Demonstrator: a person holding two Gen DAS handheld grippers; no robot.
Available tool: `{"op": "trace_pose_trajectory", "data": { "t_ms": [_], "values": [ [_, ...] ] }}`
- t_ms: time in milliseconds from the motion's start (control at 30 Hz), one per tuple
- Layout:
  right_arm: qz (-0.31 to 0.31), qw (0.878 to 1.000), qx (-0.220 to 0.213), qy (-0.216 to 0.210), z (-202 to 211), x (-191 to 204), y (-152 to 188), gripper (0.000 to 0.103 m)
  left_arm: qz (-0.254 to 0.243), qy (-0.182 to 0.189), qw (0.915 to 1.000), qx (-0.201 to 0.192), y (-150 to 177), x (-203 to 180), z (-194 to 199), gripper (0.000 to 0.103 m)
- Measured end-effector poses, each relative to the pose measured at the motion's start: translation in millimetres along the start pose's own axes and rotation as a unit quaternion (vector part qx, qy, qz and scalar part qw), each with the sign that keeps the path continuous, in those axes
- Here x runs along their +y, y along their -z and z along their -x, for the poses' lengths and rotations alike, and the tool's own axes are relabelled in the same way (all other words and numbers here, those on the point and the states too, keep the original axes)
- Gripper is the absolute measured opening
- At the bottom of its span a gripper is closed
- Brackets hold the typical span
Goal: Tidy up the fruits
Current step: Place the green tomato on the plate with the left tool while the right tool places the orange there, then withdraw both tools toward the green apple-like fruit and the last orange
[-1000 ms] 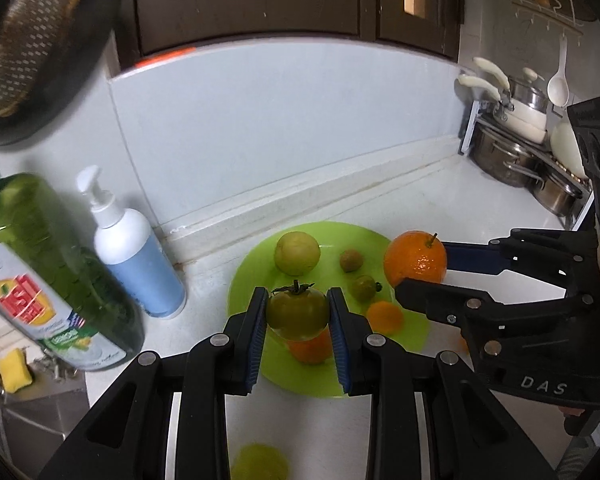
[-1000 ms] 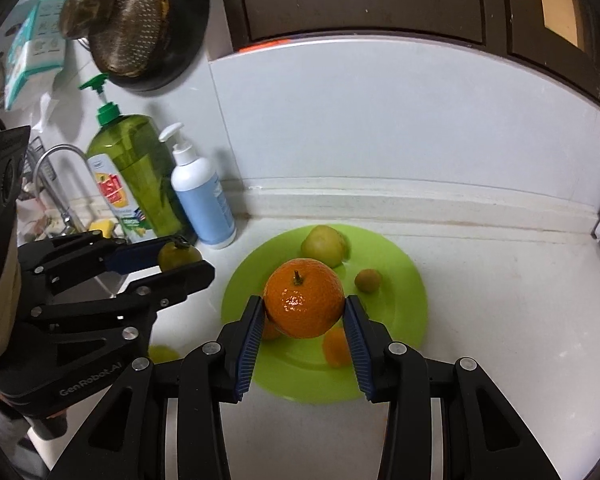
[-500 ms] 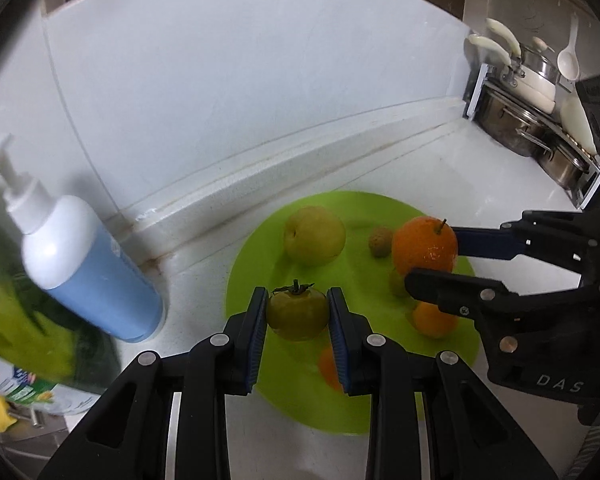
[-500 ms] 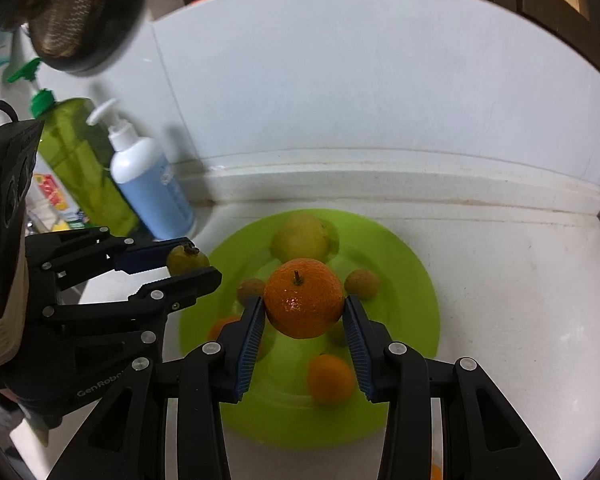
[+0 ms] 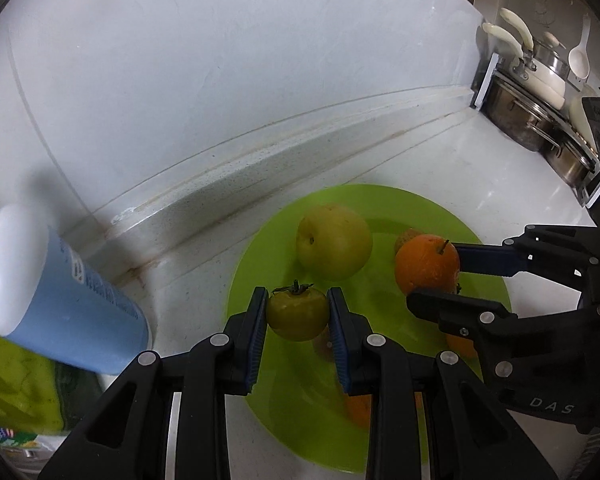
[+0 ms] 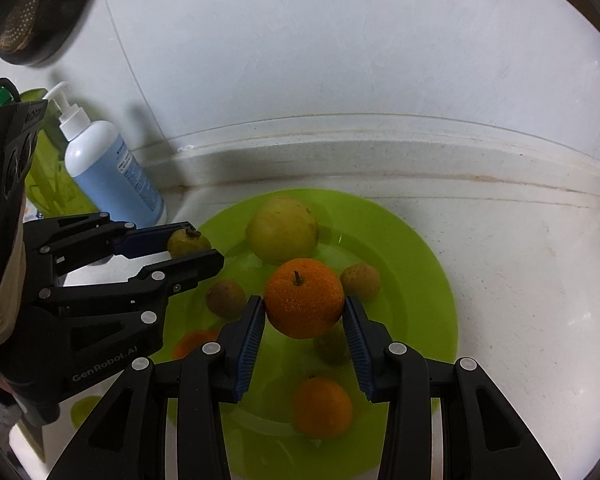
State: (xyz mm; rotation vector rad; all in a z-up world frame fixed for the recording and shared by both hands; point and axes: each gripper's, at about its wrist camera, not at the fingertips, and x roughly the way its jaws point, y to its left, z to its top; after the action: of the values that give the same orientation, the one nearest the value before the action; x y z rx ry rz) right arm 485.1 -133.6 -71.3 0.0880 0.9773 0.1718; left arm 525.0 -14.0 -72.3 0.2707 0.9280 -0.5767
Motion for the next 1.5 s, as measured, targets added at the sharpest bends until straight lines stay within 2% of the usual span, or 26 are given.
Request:
{"op": "trace_pose_trajectory", "data": {
  "t_ms": [333, 700, 1167, 1500],
  "values": [
    [-0.003, 1.0, 0.014, -0.005, -10, 1, -1, 0.042, -0.001, 0.005, 0.9998, 0.019, -4, 2, -13, 0.03],
    [-0.003, 1.0, 0.01, -0.006, -5, 1, 0, 0.042, 0.004, 0.003, 0.9999, 0.011, 2, 4, -2, 0.035],
    [0.004, 0.999, -0.028, -0.018, 38, 10, 10, 0.042, 0.007, -0.035, 0.999, -0.025, 10, -13, 50, 0.044],
    [0.026, 0.996, -0.077, -0.028, 88, 25, 22, 0.042, 0.032, -0.07, 0.9949, -0.065, 31, -23, 113, 0.05]
  ]
}}
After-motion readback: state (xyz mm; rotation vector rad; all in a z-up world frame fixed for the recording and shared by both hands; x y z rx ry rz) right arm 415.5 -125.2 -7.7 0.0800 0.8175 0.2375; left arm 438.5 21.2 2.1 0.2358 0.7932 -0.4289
